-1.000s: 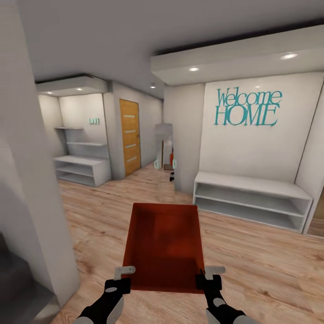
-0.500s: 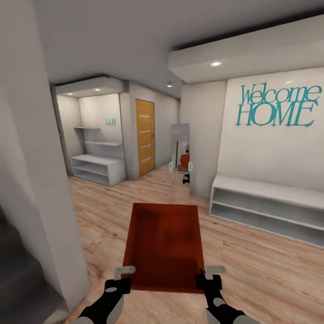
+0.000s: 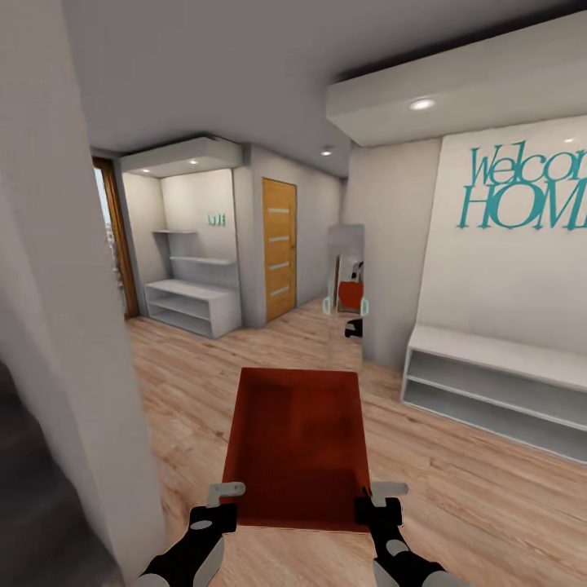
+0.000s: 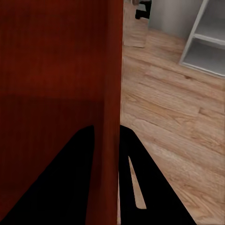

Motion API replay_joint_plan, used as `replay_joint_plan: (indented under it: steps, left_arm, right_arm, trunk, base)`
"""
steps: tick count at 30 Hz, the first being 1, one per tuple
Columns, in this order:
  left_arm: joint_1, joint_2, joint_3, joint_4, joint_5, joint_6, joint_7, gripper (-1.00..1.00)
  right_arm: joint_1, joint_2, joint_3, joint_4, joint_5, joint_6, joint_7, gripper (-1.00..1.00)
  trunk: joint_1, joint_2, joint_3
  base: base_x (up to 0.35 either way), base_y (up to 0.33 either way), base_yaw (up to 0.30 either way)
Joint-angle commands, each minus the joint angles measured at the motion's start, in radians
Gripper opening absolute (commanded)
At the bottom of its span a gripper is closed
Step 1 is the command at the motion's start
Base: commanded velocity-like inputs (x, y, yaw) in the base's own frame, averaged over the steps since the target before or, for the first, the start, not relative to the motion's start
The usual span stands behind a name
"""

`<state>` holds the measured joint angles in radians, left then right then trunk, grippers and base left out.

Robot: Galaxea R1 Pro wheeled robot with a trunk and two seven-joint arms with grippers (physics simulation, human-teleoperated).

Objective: Move the two storage containers from the living room to the garage. In the garage, place one container on the floor and stack the other container on top of it (either order is fine).

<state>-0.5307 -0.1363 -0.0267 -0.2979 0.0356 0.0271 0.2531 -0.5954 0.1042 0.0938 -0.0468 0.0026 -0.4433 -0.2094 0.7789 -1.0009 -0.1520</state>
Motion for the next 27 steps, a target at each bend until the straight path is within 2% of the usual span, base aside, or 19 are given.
replay_joint_plan:
  steps: [1,27]
  left_arm:
    - [0.000,0.000,-0.016,0.003,0.026,0.004,0.005,-1.00]
    - [0.000,0.000,-0.016,0.003,0.026,0.004,0.005,-1.00]
  right_arm:
    - [-0.001,0.000,0.006,-0.042,0.004,-0.008,-0.007,-1.00]
    - [-0.001,0.000,0.006,-0.042,0.004,-0.008,-0.007,-1.00]
  trunk:
    - [0.001,-0.001,-0.002]
    - [0.001,-0.001,-0.002]
  base:
    - [0.322,0.000,0.096]
    - [0.322,0.000,0.012]
